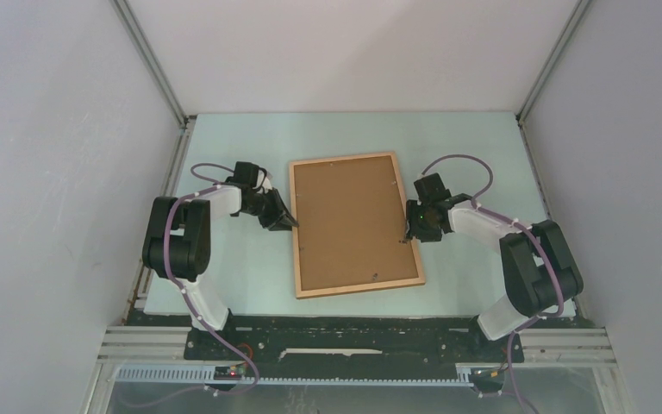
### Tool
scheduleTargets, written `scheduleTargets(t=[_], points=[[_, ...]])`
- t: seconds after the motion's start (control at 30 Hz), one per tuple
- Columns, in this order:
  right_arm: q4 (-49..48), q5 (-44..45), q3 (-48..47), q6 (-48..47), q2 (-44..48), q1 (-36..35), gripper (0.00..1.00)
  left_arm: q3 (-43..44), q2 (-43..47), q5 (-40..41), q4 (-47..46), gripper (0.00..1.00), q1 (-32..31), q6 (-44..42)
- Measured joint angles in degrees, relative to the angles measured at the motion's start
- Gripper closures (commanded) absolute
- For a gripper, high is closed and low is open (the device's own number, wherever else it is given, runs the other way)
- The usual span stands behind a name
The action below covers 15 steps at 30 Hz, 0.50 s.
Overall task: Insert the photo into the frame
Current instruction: Install the photo frame at the center of the board.
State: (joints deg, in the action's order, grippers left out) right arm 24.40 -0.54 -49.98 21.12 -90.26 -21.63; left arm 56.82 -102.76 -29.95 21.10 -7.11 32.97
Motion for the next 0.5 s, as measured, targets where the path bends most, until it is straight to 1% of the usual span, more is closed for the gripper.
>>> scheduleTargets(t=[0.27, 0.33, 0.4, 0.5], points=[[0.7, -1.0, 0.0, -1.8, 0.0, -0.2, 0.41, 0.0, 0.0, 0.0, 0.0, 0.82, 0.0, 0.0], [1.0, -1.2, 0.0, -1.5, 0.0, -0.1, 0.37, 0.0, 0.0, 0.0, 0.0, 0.82, 0.0, 0.0], [1.5, -1.4, 0.0, -0.3, 0.0, 0.3, 0.32, 0.0, 0.0, 0.0, 0.0, 0.82, 0.0, 0.0], [2.9, -1.6, 0.0, 4.5, 0.3, 1.0, 0.3, 0.0, 0.0, 0.0, 0.0, 0.82, 0.0, 0.0]])
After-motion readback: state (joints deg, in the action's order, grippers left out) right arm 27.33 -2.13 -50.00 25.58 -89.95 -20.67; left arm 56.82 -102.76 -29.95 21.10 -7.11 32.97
